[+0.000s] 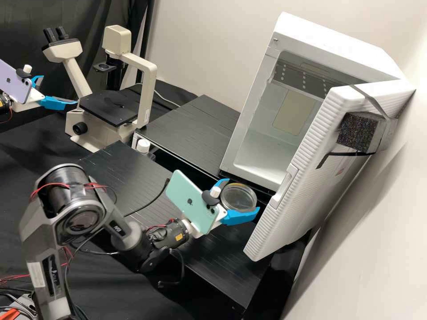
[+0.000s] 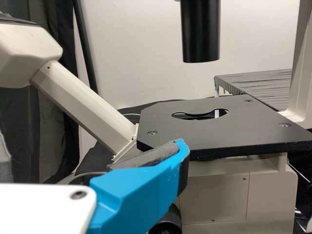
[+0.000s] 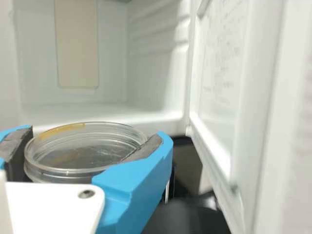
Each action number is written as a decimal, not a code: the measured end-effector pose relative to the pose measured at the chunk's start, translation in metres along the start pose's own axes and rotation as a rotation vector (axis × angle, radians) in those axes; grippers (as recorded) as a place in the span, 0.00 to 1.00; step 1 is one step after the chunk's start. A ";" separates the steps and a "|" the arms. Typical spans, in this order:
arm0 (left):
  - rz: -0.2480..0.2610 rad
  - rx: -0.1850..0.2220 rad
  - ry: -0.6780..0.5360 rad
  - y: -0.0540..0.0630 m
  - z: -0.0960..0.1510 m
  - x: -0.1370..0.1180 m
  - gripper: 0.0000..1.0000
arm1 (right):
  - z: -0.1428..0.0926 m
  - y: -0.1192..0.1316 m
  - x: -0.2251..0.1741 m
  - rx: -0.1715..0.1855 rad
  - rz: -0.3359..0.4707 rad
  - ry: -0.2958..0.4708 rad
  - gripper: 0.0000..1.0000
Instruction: Return the petri dish to the incubator.
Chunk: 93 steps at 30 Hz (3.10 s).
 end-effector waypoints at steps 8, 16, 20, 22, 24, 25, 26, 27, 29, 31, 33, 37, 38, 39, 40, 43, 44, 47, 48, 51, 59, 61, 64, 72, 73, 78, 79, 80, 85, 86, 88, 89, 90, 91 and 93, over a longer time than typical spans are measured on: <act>0.000 0.000 0.000 0.000 0.000 0.000 1.00 | 0.002 0.000 0.060 0.017 0.071 0.048 0.00; 0.000 0.000 0.000 0.000 0.000 0.000 1.00 | 0.002 0.005 0.108 0.068 0.093 0.076 0.00; 0.000 0.000 0.000 0.000 0.000 0.000 1.00 | 0.003 0.005 0.126 0.086 0.067 0.074 0.00; 0.000 0.000 0.000 0.000 0.000 0.000 1.00 | 0.005 0.002 0.132 0.092 0.056 0.076 0.00; 0.000 0.000 0.000 0.000 0.000 0.000 1.00 | 0.007 0.000 0.139 0.091 0.042 0.076 0.00; 0.000 0.000 0.000 0.000 0.000 0.000 1.00 | 0.007 0.000 0.143 0.093 0.036 0.079 0.00; 0.000 0.000 0.000 0.000 0.000 0.000 1.00 | 0.008 -0.001 0.146 0.093 0.030 0.079 0.00; 0.000 0.000 0.000 0.000 0.000 0.000 1.00 | 0.008 -0.002 0.150 0.095 0.027 0.083 0.00; 0.000 0.000 0.000 0.000 0.000 0.000 1.00 | 0.007 -0.003 0.156 0.095 0.024 0.087 0.00; 0.000 0.000 0.000 0.000 0.000 0.000 1.00 | 0.007 -0.005 0.163 0.094 0.017 0.084 0.00; 0.000 0.000 0.000 0.000 0.000 0.000 1.00 | 0.005 -0.007 0.168 0.094 0.008 0.082 0.00; 0.000 0.000 0.000 0.000 0.000 0.000 1.00 | 0.001 -0.015 0.177 0.097 -0.011 0.089 0.00; 0.000 0.000 0.000 0.000 0.000 0.000 1.00 | -0.002 -0.018 0.179 0.097 -0.017 0.095 0.00; 0.000 0.000 0.000 0.000 0.000 0.000 1.00 | -0.004 -0.022 0.182 0.099 -0.027 0.097 0.00; 0.000 0.000 0.000 0.000 0.000 0.000 1.00 | -0.004 -0.025 0.183 0.099 -0.034 0.095 0.00; 0.000 0.000 0.000 0.000 0.000 0.000 1.00 | -0.005 -0.036 0.189 0.102 -0.065 0.085 0.00; 0.000 0.000 0.000 0.000 0.000 0.000 1.00 | -0.006 -0.039 0.190 0.102 -0.074 0.081 0.00; 0.000 0.000 0.000 0.000 0.000 0.000 1.00 | -0.004 -0.046 0.193 0.097 -0.092 0.069 0.00; 0.000 0.000 0.000 0.000 0.000 0.000 1.00 | -0.003 -0.047 0.193 0.096 -0.093 0.069 0.00; 0.000 0.000 0.000 0.000 0.000 0.000 1.00 | -0.003 -0.047 0.196 0.097 -0.087 0.073 0.00; 0.000 0.000 0.000 0.000 0.000 0.000 1.00 | 0.002 -0.048 0.205 0.094 -0.074 0.080 0.00; 0.000 0.000 0.000 0.000 0.000 0.000 1.00 | 0.005 -0.046 0.207 0.092 -0.068 0.079 0.00; 0.000 0.000 0.000 0.000 0.000 0.000 1.00 | 0.008 -0.043 0.209 0.097 -0.062 0.074 0.00; 0.000 0.000 0.000 0.000 0.000 0.000 1.00 | 0.013 -0.040 0.209 0.111 -0.074 0.057 1.00; 0.000 0.000 0.000 0.000 0.000 0.000 1.00 | 0.012 -0.041 0.209 0.114 -0.076 0.058 1.00; 0.000 0.000 0.000 0.000 0.000 0.000 1.00 | 0.013 -0.041 0.209 0.125 -0.094 0.063 1.00; 0.000 0.000 0.000 0.000 0.000 0.000 1.00 | 0.013 -0.041 0.208 0.126 -0.098 0.065 1.00; 0.000 0.000 0.000 0.000 0.000 0.000 1.00 | 0.013 -0.041 0.208 0.123 -0.101 0.067 1.00; 0.000 0.000 0.000 0.000 0.000 0.000 1.00 | 0.013 -0.041 0.208 0.135 -0.113 0.074 1.00; 0.000 0.000 0.000 0.000 0.000 0.000 1.00 | 0.013 -0.041 0.208 0.133 -0.115 0.075 1.00; 0.000 0.000 0.000 0.000 0.000 0.000 1.00 | 0.013 -0.041 0.208 0.136 -0.118 0.077 1.00; 0.000 0.000 0.000 0.000 0.000 0.000 1.00 | 0.013 -0.042 0.208 0.135 -0.120 0.078 1.00; 0.000 0.000 0.000 0.000 0.000 0.000 1.00 | 0.013 -0.042 0.208 0.133 -0.121 0.078 1.00; 0.000 0.000 0.000 0.000 0.000 0.000 1.00 | 0.013 -0.042 0.208 0.132 -0.122 0.079 1.00; 0.000 0.000 0.000 0.000 0.000 0.000 1.00 | 0.013 -0.042 0.208 0.132 -0.122 0.079 1.00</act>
